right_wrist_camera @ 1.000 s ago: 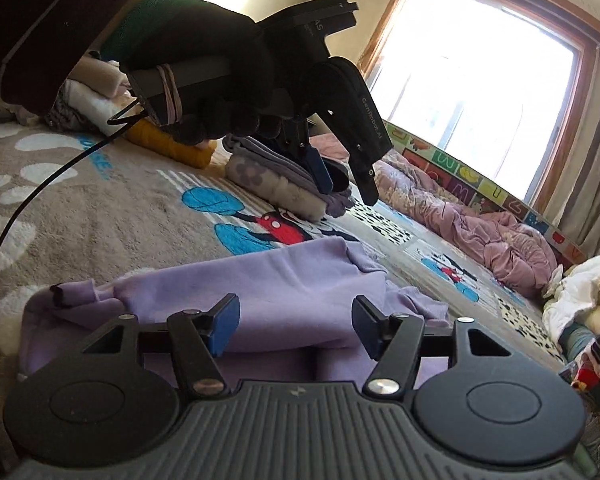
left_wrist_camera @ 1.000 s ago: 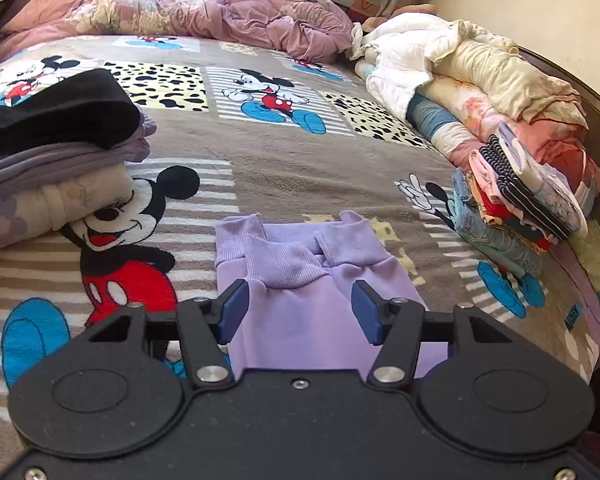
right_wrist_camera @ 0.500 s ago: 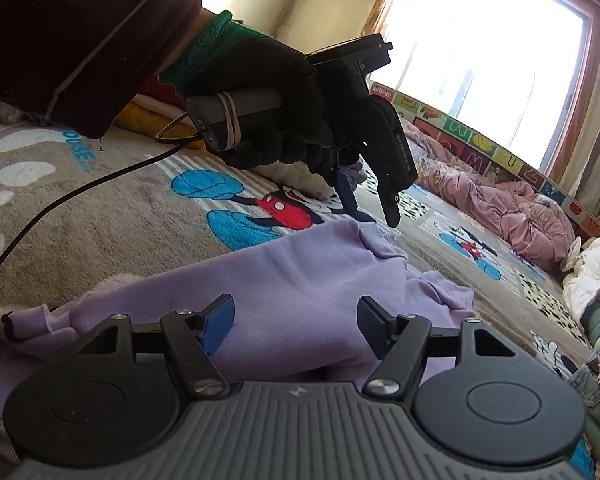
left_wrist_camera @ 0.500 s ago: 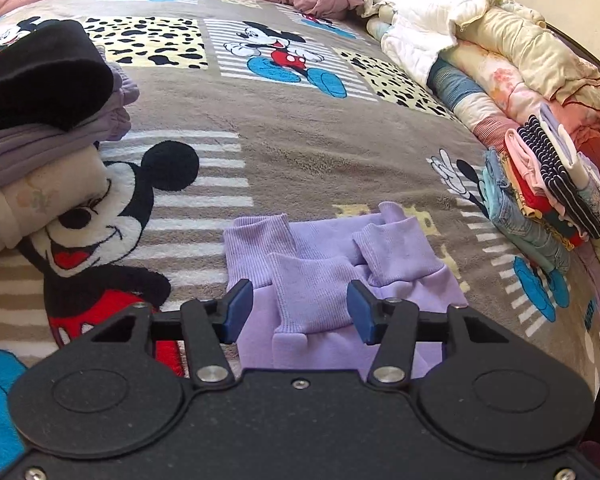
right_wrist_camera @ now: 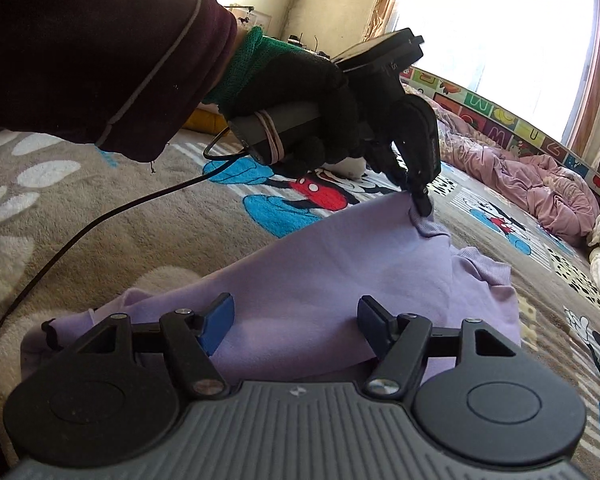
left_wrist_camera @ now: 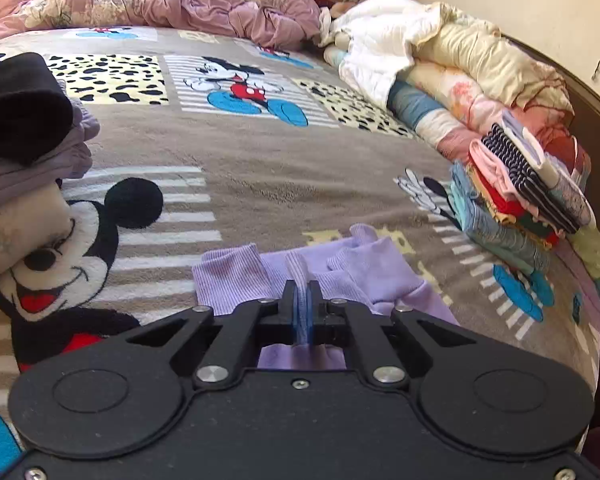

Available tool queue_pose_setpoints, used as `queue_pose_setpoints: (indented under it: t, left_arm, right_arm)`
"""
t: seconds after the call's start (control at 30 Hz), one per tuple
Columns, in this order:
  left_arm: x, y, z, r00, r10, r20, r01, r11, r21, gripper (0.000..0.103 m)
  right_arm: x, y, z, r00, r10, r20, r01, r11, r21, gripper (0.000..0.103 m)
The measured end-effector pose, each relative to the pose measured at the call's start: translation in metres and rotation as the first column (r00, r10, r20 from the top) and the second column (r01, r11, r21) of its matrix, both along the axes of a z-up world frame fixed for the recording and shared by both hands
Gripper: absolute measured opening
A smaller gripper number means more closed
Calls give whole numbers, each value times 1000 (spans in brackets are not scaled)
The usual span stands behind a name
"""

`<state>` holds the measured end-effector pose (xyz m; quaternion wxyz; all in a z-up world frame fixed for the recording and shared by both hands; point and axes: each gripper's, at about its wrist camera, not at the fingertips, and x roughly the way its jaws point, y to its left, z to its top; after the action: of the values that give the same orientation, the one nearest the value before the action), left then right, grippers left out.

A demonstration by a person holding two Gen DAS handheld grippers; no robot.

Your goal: Fold clothes

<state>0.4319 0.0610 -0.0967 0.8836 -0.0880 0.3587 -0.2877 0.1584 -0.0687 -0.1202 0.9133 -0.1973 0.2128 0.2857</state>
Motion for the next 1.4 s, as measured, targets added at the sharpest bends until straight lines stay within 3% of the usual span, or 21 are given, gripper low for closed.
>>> queue_pose_setpoints:
  t: [0.27,0.57,0.8,0.93,1.1,1.2,1.3,1.37,1.4]
  left_arm:
    - [3,12,-7,996,64,55,-57,990,-126,2]
    - [19,5,-36,993,112,-23,-112,993,20,2]
    - [7,1,-21,991,133,4,-132,987,86,8]
    - [-20,3,5,988,139,68,-147,982,123,12]
    - [-75,6,21,988,116,105,-130,982,140,28]
    - [-118,9,22,987,115,111,-127,986,109,39]
    - [-163,16,20,983,148,110,-155,986,62,40]
    - [-195,22,18,978,179,106,-183,983,23,40]
    - [-210,24,17,975,194,108,-195,981,4,40]
  right_arm:
    - [0,-12,5,999,-43,11,42,997,66,71]
    - [11,-16,-1,997,-52,-51,55,996,69,72]
    - [17,-25,1,992,-78,-96,91,987,135,76]
    - [12,-32,7,992,-90,-84,104,979,176,76]
    - [-6,-40,19,995,-91,-27,95,972,215,76]
    - [-22,-50,26,996,-87,24,80,970,231,75]
    - [-35,-66,31,993,-100,63,83,968,238,73]
    - [-39,-82,32,990,-123,65,105,966,236,55]
    - [-39,-91,31,988,-142,54,126,965,231,52]
